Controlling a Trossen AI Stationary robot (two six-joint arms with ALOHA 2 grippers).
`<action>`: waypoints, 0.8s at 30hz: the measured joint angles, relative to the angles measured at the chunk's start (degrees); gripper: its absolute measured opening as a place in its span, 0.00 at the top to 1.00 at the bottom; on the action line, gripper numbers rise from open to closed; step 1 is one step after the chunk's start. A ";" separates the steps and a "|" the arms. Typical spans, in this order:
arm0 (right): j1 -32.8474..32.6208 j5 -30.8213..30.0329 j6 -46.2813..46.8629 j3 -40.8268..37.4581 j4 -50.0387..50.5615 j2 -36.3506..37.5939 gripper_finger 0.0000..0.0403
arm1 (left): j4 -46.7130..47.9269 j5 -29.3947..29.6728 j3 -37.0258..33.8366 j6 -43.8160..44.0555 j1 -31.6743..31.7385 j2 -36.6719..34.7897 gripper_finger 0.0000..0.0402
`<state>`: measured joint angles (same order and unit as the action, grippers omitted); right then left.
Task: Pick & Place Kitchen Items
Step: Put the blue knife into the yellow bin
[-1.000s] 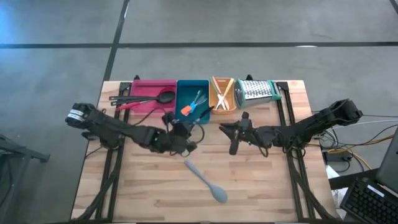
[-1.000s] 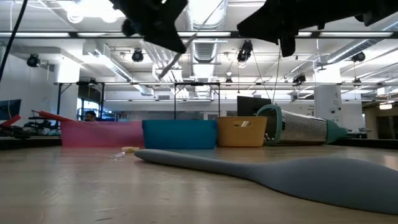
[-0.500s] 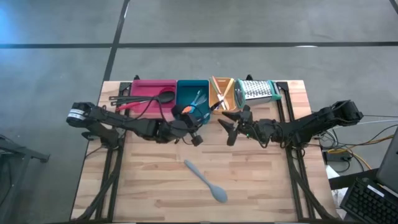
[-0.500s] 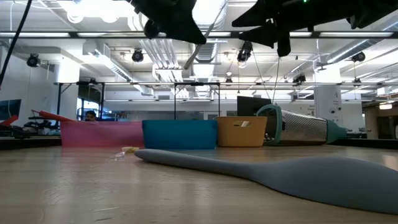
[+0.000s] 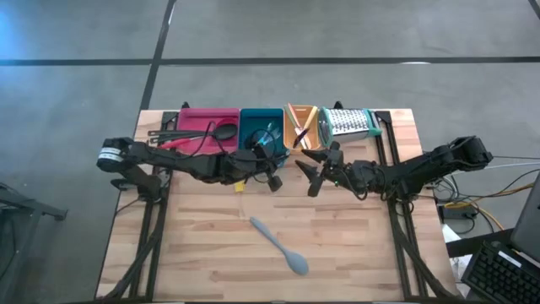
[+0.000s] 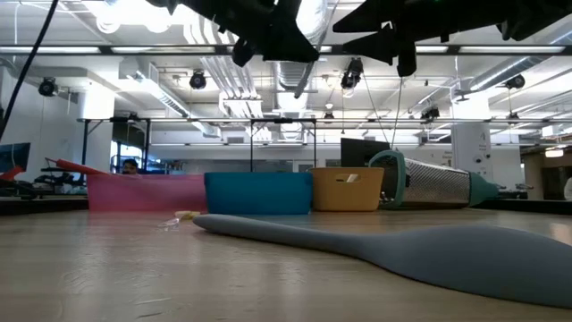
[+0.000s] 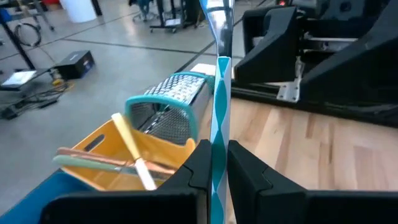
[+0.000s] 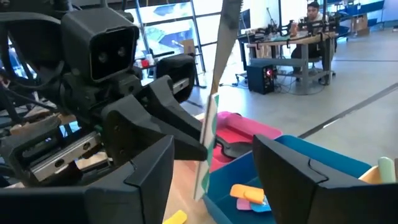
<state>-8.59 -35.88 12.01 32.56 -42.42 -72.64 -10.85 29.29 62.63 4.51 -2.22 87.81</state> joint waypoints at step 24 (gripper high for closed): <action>0.78 0.07 -2.42 0.01 -1.06 0.00 0.94 | -4.74 -8.67 4.07 -1.98 1.40 5.42 0.93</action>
<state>-7.81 -35.81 9.58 32.57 -43.48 -72.64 -15.59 20.62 66.70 2.53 -0.82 93.23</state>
